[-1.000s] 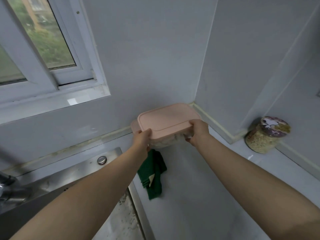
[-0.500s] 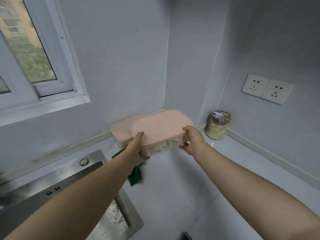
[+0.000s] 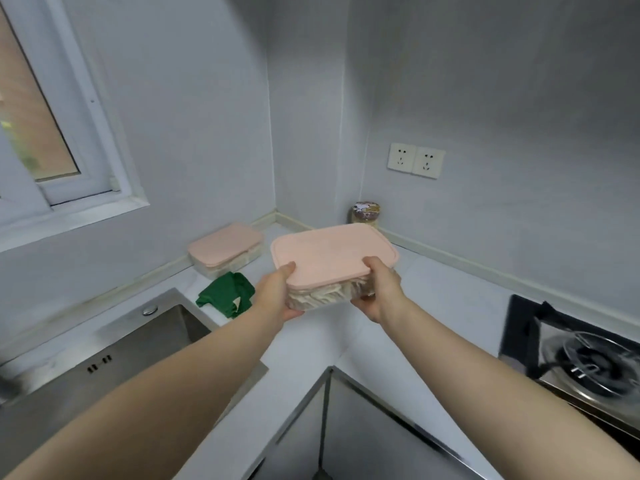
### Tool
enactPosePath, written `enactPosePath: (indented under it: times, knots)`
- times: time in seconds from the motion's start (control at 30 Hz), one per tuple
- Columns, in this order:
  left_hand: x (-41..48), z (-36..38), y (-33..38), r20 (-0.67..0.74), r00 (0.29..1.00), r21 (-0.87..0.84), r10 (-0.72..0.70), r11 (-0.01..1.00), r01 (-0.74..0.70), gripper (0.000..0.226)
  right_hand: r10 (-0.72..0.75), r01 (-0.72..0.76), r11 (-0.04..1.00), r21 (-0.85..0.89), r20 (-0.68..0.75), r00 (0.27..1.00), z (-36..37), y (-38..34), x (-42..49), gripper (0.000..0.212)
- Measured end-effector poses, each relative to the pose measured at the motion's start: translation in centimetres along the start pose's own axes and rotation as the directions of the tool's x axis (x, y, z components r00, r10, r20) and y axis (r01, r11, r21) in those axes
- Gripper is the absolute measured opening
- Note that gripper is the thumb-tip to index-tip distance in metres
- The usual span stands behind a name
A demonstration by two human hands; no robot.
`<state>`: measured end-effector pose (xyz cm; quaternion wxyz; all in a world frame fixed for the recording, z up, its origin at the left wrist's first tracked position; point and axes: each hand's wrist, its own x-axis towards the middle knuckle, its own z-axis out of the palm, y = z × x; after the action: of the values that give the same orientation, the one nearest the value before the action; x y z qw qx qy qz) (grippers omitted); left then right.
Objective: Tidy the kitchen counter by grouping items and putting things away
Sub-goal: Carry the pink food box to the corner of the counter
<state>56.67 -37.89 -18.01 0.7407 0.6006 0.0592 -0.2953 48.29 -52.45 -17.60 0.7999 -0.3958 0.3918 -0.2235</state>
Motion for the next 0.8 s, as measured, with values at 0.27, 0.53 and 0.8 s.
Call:
enactPosePath:
  times: [0.27, 0.53, 0.8]
  knots:
    - [-7.3, 3.1, -3.6, 0.126, 0.992, 0.15, -0.02, 0.989, 0.001, 0.026, -0.019, 0.031, 0.995, 0.097, -0.119, 0.993, -8.8, 0.5, -7.0, 0.06]
    - [-11.9, 9.3, -7.2, 0.275, 0.961, 0.255, -0.042, 0.966, -0.031, 0.029, -0.077, 0.122, 0.978, 0.17, -0.25, 0.965, -17.5, -1.8, -11.2, 0.058]
    - [-17.6, 16.9, -12.5, 0.376, 0.92, 0.316, -0.107, 0.949, -0.019, 0.031, -0.157, 0.25, 0.943, 0.219, -0.37, 0.916, -27.2, -4.5, -16.0, 0.053]
